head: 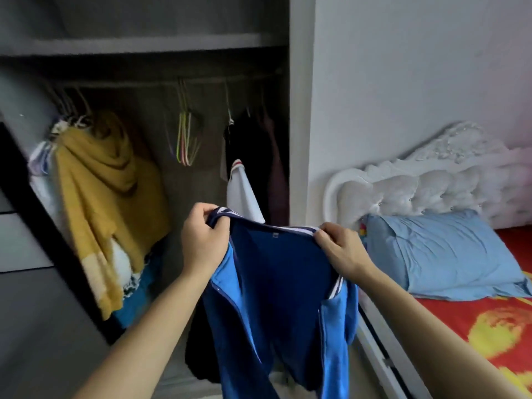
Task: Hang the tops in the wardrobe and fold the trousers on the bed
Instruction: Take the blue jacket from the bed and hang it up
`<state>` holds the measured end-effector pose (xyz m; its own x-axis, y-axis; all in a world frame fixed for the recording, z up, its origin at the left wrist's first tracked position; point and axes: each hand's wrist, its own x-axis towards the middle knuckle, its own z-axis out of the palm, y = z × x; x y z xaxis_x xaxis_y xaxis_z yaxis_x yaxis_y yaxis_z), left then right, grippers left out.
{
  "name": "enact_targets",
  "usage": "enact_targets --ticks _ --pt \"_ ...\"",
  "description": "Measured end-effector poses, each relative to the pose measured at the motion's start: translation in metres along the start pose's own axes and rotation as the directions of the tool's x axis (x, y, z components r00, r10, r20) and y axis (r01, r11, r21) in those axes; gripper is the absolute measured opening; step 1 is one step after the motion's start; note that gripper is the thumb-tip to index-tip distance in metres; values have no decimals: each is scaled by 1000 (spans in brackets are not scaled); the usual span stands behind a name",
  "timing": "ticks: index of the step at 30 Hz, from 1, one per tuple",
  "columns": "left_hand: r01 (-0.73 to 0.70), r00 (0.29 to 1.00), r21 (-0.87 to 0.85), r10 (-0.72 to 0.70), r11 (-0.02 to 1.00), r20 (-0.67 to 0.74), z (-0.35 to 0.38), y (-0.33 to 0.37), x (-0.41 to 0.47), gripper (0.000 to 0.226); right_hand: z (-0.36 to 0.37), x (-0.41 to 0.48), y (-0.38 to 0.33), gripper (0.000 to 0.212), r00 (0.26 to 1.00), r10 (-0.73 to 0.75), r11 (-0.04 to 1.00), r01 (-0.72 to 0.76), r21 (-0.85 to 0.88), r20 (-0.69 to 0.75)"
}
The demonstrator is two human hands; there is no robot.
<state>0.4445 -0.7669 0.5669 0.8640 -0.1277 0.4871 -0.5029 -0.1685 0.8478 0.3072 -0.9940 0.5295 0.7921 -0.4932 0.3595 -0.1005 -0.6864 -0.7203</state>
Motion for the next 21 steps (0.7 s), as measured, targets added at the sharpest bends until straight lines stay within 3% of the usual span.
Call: enact_targets --ticks 9,11,13,16,19,21 --pt "29 974 -78 -46 997 -222 -91 -54 99 16 131 93 -94 36 964 -89 978 132 -160 251" --pt "23 962 -111 -52 994 -268 -104 -65 126 17 163 124 -107 30 948 -134 978 173 -113 289" --pt "25 954 -119 -59 993 -294 -114 -81 156 18 191 162 -122 22 960 -166 986 165 25 224" --pt "75 965 -25 -79 997 -249 -126 -109 195 21 221 223 -148 25 995 -83 967 66 247 62" --pt "132 972 66 -116 989 -205 -143 -144 230 26 249 281 -169 31 993 -45 958 74 276 -110" --pt "136 975 97 -115 986 -192 -156 -161 252 30 264 313 -182 46 990 58 946 -13 323 -130"
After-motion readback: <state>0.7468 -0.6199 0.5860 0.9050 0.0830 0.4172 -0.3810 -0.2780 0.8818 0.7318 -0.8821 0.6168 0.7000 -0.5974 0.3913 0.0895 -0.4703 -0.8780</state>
